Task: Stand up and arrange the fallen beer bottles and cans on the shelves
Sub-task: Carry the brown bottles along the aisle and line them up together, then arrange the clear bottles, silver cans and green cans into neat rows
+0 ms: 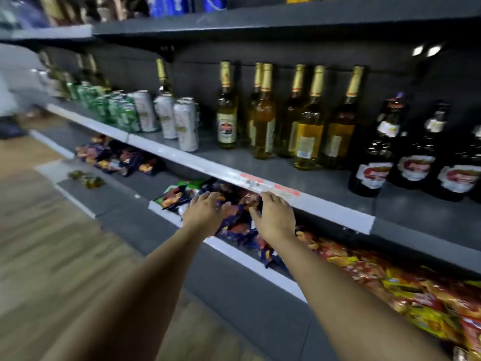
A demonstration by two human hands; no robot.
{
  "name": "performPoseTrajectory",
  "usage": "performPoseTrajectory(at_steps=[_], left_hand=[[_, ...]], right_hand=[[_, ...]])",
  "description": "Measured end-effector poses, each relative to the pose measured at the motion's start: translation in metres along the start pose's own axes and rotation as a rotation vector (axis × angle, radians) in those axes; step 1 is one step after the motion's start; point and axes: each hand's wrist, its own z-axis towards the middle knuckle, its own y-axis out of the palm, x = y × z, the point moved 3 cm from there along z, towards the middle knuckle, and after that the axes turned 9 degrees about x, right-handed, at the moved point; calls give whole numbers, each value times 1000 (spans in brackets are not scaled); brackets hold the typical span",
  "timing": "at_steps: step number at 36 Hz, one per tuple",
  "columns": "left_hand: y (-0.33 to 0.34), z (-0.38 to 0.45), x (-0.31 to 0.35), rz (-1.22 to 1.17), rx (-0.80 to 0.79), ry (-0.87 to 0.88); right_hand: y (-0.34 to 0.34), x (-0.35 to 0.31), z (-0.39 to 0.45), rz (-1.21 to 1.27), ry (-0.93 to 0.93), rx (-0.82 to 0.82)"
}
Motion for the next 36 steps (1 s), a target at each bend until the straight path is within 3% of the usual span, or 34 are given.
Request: performPoseTrajectory(at_steps=[16,23,36], left_hand=[[-114,-88,-343,262,-24,-453],[-155,-113,-461,265,-66,-575],[-194,-99,-617,275,-97,-696]], right_hand=[[168,-294,-47,29,-217,-510],[220,-416,-71,9,-335,-578],[313,-593,-52,-2,-524,-685]])
